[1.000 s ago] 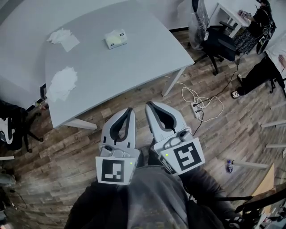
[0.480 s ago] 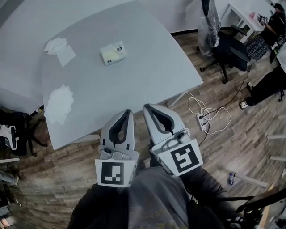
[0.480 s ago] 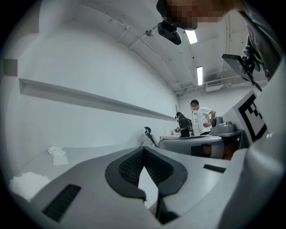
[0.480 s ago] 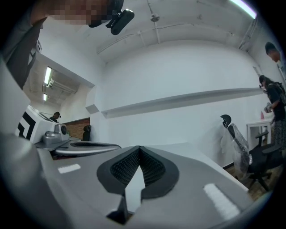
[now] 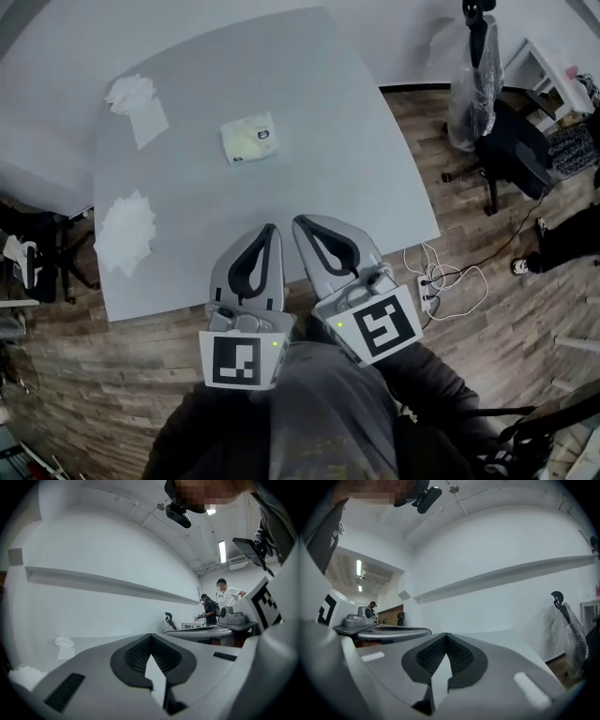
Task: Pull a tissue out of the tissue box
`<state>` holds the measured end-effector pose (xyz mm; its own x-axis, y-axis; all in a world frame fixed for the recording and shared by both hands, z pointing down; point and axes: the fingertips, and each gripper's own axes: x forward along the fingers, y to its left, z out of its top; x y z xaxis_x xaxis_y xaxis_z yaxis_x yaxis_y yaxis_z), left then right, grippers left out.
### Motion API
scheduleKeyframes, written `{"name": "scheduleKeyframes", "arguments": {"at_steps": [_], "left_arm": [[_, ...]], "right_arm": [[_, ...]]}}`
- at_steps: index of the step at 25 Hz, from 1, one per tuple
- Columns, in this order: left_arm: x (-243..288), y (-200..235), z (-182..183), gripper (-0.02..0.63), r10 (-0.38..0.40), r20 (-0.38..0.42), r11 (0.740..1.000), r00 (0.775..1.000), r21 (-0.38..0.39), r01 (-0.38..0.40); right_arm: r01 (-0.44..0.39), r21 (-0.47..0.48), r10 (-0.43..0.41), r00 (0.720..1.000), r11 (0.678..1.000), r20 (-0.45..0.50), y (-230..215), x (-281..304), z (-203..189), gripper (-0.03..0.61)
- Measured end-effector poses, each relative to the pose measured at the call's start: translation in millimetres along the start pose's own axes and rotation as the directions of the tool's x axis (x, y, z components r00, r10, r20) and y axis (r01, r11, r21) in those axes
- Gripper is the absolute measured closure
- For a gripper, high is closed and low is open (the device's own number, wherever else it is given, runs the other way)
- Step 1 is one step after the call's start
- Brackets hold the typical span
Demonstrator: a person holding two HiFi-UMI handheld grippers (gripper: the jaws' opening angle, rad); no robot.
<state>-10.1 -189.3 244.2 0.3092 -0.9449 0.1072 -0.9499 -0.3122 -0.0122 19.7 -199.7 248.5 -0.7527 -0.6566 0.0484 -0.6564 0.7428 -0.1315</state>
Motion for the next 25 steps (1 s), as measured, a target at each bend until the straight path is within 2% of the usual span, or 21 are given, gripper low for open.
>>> {"name": "scheduleKeyframes", "arguments": {"at_steps": [7,9,13,17,22,25], "left_arm": [[42,43,0,0.615,0.072,0.007,0.997,0.997,-0.013,-0.072],[57,55,-2,0.615,0.080,0.002,0.997,0.997,-0.024,-0.080],[96,85,-13,0.615,0.082,-0.014,0.995,0.997,-0.048,-0.082],[134,120,-36,0.615,0.084,-0.061,0.994,0.995,-0.070,-0.088],[171,159,-73,0.615,0.088,-0.135,0.985,0.987,-0.137,-0.106],[190,179,-94,0.615,0.082,-0.166,0.978,0.983,-0.177,-0.111]], "right_arm": [[-0.057,-0.031,0.056,0.998,0.998,-0.017,-30,55,2,0.576],[-0.063,-0.028,0.061,0.997,0.998,-0.047,-38,71,-3,0.577],[-0.078,-0.023,0.077,0.996,0.997,-0.048,-57,116,-9,0.577],[-0.082,-0.009,0.081,0.992,0.997,-0.095,-78,163,-32,0.577],[-0.081,0.043,0.088,0.977,0.996,-0.196,-99,211,-67,0.576],[-0.072,0.036,0.078,0.978,0.997,-0.196,-111,241,-76,0.574]]}}
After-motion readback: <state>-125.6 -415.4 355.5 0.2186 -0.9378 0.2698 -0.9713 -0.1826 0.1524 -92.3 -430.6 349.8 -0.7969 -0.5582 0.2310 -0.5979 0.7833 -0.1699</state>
